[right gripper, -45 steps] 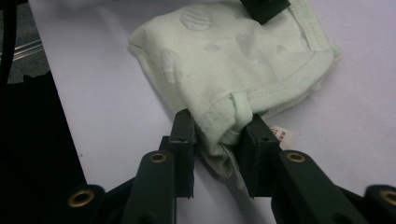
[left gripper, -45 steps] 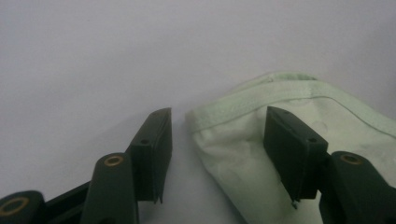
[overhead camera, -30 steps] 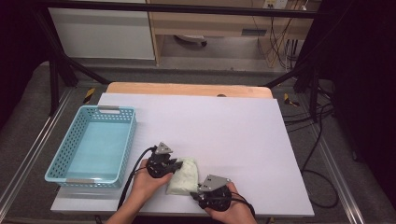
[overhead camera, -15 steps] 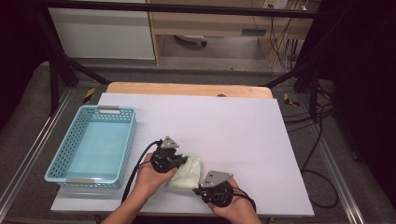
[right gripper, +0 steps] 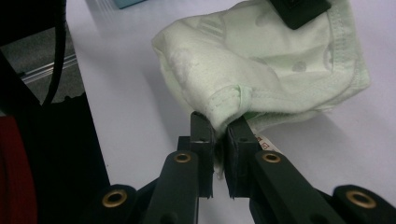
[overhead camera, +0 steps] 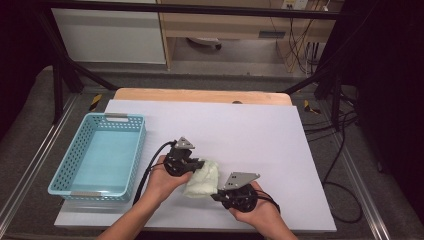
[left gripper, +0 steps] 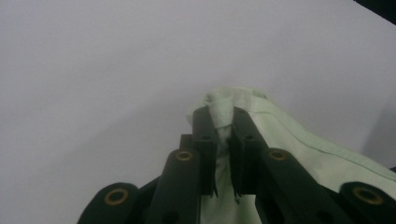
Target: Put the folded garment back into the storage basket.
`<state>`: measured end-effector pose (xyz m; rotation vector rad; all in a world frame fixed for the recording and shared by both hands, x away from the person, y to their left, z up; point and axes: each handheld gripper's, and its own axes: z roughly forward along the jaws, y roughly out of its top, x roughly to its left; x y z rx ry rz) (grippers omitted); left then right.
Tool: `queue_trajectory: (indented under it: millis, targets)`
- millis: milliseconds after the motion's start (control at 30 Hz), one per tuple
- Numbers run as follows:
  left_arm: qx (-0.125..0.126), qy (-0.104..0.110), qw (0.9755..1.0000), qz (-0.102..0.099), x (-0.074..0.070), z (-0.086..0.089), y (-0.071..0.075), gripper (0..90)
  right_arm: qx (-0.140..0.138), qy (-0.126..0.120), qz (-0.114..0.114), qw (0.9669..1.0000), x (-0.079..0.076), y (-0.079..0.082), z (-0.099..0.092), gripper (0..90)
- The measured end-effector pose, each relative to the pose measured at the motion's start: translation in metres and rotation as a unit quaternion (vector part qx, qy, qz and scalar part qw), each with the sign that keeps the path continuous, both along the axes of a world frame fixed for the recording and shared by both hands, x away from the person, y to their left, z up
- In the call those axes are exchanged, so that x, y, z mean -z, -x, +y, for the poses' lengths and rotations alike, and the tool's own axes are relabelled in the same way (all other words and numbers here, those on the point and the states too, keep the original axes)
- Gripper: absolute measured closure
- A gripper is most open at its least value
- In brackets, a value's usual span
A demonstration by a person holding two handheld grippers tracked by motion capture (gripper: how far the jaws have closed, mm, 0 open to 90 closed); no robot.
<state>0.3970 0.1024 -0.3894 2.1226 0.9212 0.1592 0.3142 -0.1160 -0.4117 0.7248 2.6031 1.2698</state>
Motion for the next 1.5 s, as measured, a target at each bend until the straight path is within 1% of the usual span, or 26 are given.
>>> queue_trajectory:
  millis: [200,467,600,667,800,1033,1500]
  targets:
    - [-0.003,0.008,1.0000,0.003,-0.006,0.004,-0.001,82.4,-0.007,-0.002,0.003,1.0000,-0.007,-0.004,0.000,84.0]
    - [-0.008,0.016,0.9998,0.002,-0.016,0.009,-0.003,82.4,-0.014,-0.003,0.003,0.9999,-0.018,-0.008,0.003,84.0]
    - [-0.008,0.015,0.9998,0.000,-0.020,0.010,-0.003,82.4,-0.019,-0.004,0.001,0.9998,-0.023,-0.010,0.003,84.0]
    - [-0.008,0.015,0.9998,-0.001,-0.022,0.010,-0.004,82.4,-0.018,-0.004,0.004,0.9998,-0.025,-0.011,0.004,84.0]
    - [-0.007,0.015,0.9999,-0.003,-0.027,0.011,-0.003,82.4,-0.024,-0.004,0.002,0.9997,-0.029,-0.012,0.004,84.0]
    - [-0.007,0.018,0.9998,-0.006,-0.034,0.012,-0.004,82.4,-0.026,-0.004,0.003,0.9996,-0.034,-0.014,0.006,84.0]
    - [-0.011,0.024,0.9996,-0.008,-0.040,0.016,-0.004,82.4,-0.033,-0.004,0.002,0.9995,-0.040,-0.016,0.009,84.0]
